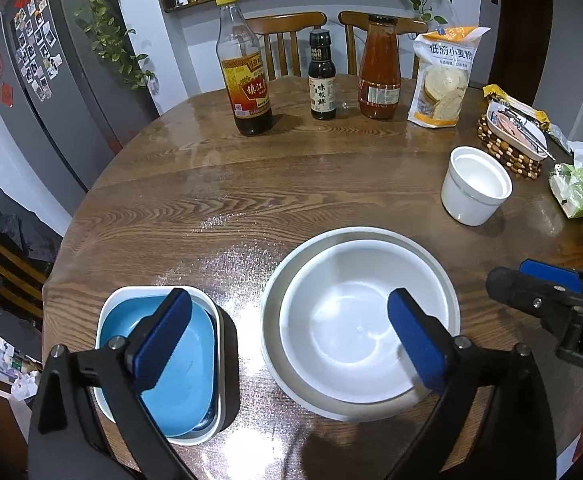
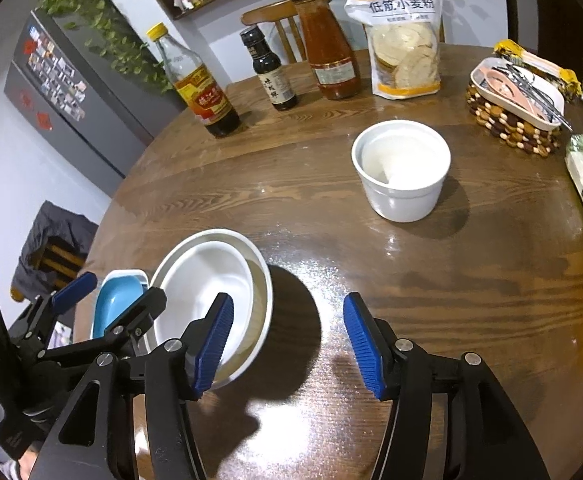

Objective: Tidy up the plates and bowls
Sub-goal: 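Move the open left gripper toward the small white ramekin cup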

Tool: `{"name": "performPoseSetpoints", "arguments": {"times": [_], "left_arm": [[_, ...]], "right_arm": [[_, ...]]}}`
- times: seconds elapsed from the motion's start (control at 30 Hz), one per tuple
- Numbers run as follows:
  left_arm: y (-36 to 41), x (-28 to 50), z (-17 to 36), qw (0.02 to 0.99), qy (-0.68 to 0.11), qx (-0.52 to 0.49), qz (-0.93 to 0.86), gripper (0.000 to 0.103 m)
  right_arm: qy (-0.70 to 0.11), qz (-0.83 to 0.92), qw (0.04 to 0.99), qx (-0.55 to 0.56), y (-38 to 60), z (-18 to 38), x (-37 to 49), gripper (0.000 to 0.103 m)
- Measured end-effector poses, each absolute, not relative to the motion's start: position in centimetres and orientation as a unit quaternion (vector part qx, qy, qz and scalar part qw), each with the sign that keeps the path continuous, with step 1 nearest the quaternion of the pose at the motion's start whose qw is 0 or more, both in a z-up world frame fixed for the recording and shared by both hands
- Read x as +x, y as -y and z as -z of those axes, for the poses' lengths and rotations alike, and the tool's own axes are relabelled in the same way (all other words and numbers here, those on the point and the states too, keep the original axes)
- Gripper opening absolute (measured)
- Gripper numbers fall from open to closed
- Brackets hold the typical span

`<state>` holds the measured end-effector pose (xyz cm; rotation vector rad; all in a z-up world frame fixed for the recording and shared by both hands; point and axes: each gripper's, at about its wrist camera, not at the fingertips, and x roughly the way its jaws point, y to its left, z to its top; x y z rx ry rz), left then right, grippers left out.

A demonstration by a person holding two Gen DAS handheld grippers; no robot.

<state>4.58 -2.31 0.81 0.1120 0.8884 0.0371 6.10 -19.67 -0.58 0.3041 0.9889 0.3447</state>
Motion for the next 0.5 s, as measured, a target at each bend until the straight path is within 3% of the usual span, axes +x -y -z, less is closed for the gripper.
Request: {"name": "performPoseSetpoints", "arguments": {"times": [0.5], "left_arm": [[4.2, 4.1, -1.8, 0.908, -0.415, 0.059, 0.005, 0.102]], "right_arm": [[-0.465, -0.139, 0.859, 0.161, 22.7, 0.5, 4.6, 0.06]]}}
